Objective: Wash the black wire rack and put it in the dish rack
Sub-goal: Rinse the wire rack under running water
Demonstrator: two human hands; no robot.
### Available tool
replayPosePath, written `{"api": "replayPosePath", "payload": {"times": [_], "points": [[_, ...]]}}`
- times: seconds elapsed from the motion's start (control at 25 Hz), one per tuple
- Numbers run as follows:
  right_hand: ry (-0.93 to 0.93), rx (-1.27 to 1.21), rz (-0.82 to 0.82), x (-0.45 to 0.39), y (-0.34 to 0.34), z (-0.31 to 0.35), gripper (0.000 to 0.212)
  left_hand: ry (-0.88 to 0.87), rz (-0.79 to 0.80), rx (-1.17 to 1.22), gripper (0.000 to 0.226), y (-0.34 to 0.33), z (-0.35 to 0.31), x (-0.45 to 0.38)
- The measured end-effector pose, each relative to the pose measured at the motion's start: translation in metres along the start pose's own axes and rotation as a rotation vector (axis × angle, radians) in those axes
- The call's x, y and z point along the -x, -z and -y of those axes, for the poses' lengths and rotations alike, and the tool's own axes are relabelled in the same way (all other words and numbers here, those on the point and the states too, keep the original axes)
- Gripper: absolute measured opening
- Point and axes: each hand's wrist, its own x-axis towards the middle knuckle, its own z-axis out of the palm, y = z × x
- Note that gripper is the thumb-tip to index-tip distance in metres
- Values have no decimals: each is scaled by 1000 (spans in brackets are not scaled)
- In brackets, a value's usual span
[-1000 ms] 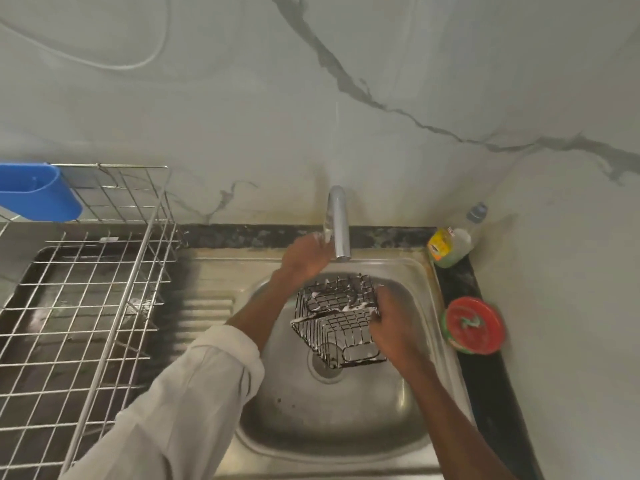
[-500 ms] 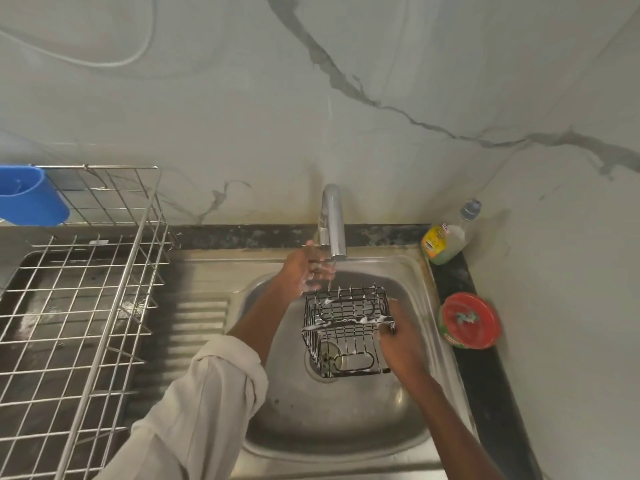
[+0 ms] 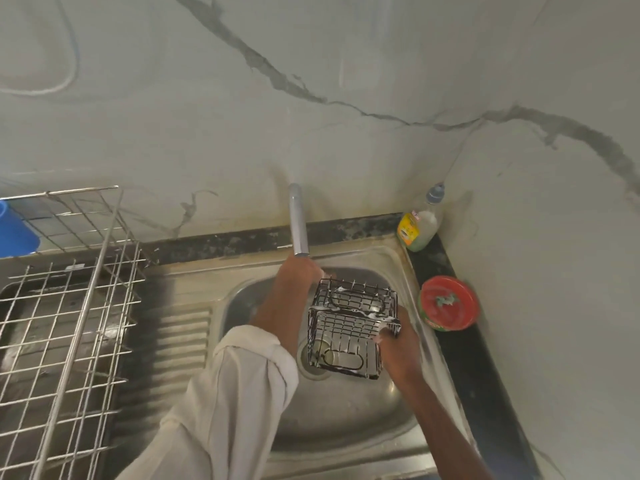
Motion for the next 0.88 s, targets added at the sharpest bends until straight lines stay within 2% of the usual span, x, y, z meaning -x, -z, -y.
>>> {"api": "replayPosePath", "payload": {"times": [0.04, 0.12, 0.16, 0.2, 0.24, 0.28, 0.36, 0.48, 0.52, 0.6, 0.64, 0.72, 0.8, 0.88], "points": [[-14, -20, -1, 0, 1, -3, 77, -123, 34, -134, 64, -6, 2, 0], [-11, -18, -1, -2, 1, -5, 74, -177, 42, -182, 75, -14, -3, -3], [-9, -10, 3, -2, 1, -5, 72, -21, 82, 122, 70, -17, -5, -2], [-5, 5, -1, -4, 1, -5, 69, 223, 157, 458, 60, -17, -7, -7], [-10, 28, -13, -4, 0, -2, 66, 410, 278, 837, 52, -16, -5, -8], [-12, 43, -22, -5, -2, 1, 63, 396, 346, 1063, 48, -10, 0, 2], [6, 66, -31, -6, -7, 10, 60, 393, 304, 1231, 49, -1, 7, 7], [52, 124, -38, -9, -15, 23, 57, 556, 254, 1387, 42, 9, 10, 2], [68, 129, -35, -10, -17, 25, 54, 550, 226, 1331, 42, 11, 11, 6], [82, 93, -42, -13, -16, 27, 51, 392, 182, 1047, 48, 11, 6, 14], [80, 76, -58, -14, -15, 26, 52, 330, 185, 1005, 48, 7, 7, 13], [55, 92, -73, -14, -14, 20, 57, 381, 111, 904, 38, -2, 2, 17], [36, 145, -49, -9, -16, 12, 62, 294, 121, 734, 31, -11, 7, 24], [26, 139, -27, -7, -17, 7, 64, 255, 87, 579, 36, -14, 2, 30]]}}
